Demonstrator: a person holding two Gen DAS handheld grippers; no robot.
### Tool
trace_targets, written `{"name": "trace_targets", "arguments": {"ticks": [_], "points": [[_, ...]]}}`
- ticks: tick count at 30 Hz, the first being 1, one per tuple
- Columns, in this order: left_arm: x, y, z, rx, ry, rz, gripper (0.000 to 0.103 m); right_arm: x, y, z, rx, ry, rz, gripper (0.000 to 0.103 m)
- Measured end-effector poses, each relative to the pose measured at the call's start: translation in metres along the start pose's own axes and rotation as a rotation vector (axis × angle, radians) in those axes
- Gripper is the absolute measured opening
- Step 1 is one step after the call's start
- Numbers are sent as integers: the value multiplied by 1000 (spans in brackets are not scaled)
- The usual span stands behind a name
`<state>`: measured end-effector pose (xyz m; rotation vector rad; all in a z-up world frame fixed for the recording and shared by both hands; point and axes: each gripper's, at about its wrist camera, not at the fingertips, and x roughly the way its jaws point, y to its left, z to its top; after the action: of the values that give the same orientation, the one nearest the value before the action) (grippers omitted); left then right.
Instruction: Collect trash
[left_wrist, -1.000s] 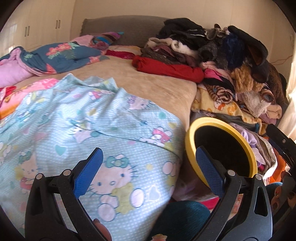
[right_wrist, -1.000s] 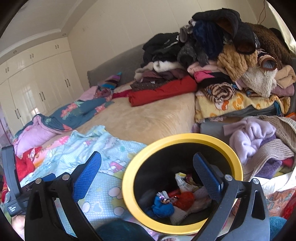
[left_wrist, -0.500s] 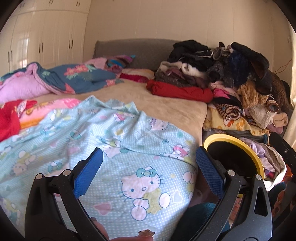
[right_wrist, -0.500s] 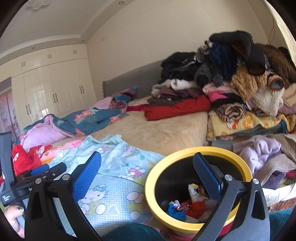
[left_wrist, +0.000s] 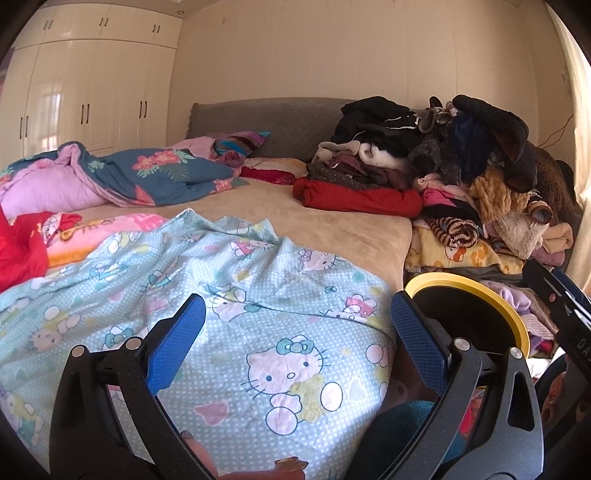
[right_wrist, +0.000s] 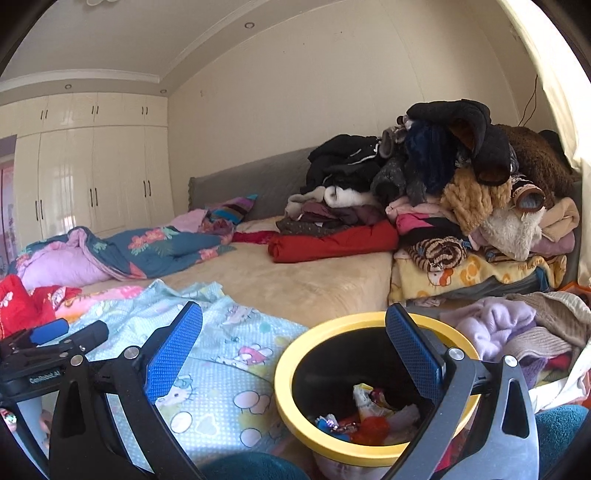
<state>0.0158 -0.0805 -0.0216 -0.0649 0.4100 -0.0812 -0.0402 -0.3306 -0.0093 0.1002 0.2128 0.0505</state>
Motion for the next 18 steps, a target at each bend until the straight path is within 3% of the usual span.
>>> {"name": "trace_targets", "arguments": {"ticks": [18], "points": [[0, 0, 0, -9, -4, 1, 92, 4, 0, -4, -10, 8, 3, 97]]}}
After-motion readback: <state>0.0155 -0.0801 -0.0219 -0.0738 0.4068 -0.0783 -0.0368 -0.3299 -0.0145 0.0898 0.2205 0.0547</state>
